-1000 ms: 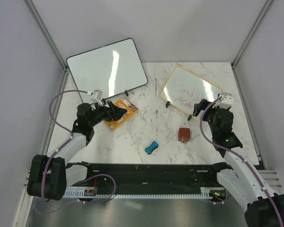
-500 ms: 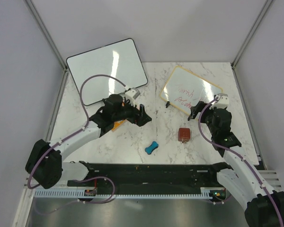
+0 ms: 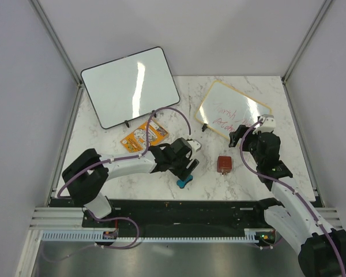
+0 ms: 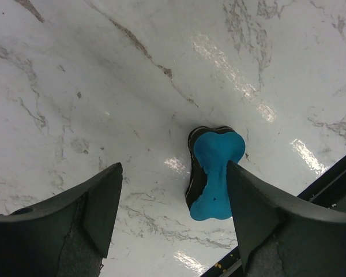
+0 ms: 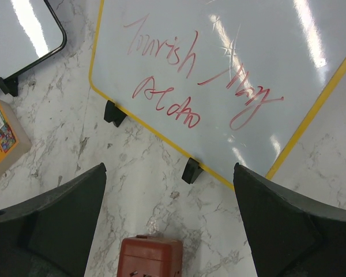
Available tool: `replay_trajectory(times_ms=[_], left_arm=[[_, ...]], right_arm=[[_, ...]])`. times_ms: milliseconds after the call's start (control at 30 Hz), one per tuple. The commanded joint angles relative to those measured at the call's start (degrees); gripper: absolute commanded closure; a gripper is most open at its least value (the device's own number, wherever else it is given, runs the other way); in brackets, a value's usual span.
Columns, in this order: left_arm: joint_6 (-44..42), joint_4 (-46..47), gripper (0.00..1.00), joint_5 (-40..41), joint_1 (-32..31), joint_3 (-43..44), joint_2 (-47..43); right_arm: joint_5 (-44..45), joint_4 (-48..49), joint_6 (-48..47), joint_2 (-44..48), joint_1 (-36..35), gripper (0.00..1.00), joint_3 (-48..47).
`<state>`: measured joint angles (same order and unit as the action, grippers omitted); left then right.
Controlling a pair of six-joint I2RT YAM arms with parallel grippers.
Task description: Erase the whiteboard
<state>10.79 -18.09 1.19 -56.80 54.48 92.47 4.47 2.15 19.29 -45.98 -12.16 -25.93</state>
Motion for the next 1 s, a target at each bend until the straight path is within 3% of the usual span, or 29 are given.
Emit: replay_trajectory(times_ms=[0,533,833,933,967], left_arm=[[-1.5,-1.9,0.22,3.9,-1.5,2.6,-0.6],[0.8,-2.7,0.27,4.9,-6.7,3.8,1.4],[1.5,-3.7,0.35,8.0,-8.2,5.5,4.8],[1.4,-4.0,0.41,8.7,-8.4,6.3,6.2],[1.3,-4.0,0.48,8.7,-8.4,6.5,6.9]], right_arm=[[-0.5,1.5,-0.3,-0.9,-0.1,0.02,0.3],[0.5,1.3,0.0,-1.4,-0.1,0.02,1.0],[0.0,1.0,0.0,-1.2,0.0,0.02,1.0],[0.1,1.0,0.1,-1.0,0.0,0.02,0.9],[0.1,0.9,0.1,-1.0,0.0,0.02,1.0]])
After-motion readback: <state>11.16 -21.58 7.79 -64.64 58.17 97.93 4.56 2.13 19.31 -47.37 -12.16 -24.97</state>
